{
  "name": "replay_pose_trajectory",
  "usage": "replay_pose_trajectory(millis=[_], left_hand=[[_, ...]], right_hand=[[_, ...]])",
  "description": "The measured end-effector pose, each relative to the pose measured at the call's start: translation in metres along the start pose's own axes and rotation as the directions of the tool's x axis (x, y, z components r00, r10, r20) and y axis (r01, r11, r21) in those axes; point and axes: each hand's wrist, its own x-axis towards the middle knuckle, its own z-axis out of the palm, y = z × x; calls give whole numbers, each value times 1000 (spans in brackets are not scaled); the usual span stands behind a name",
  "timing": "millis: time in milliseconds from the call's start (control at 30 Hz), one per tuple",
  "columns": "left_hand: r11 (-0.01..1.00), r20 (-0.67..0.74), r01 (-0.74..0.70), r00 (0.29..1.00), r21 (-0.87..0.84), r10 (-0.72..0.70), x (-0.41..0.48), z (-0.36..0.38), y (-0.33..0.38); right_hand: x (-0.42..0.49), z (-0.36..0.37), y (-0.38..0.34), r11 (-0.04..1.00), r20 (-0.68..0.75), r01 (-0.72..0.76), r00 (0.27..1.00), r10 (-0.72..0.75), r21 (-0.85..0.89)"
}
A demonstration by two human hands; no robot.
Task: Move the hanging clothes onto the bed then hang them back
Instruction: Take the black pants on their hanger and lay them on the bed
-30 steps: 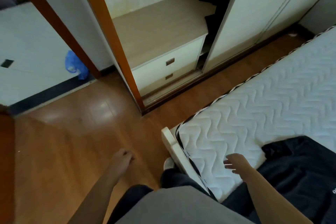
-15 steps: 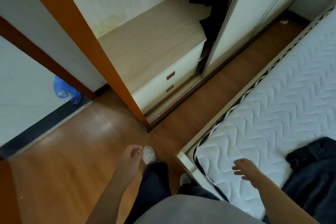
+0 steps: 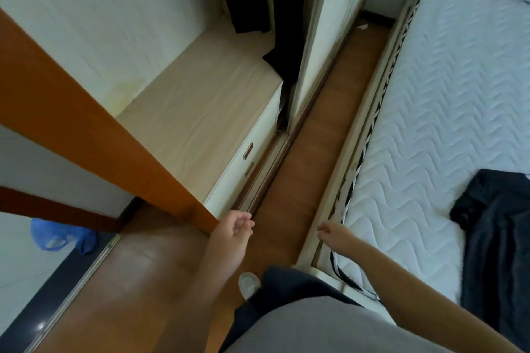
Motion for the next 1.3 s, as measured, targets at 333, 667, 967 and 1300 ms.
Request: replay_pose_trajectory(millis=[333,667,967,1300], left_hand=[[1000,61,-27,998,-4,27,40,3,23],[988,-271,-62,962,-142,22,143,-7,82],[965,-554,-260,804,-6,213,273,-42,225],[840,-659,-519,579,157,480,336,-119,336]], right_hand=[[24,-30,-78,896,-147,91,989,-29,435],[98,-191,-181,813,-338,490,858,-386,314],[130,-392,-317,629,-386,772,610,-692,92],[90,-487,-447,336,-468,931,236,-851,-142]])
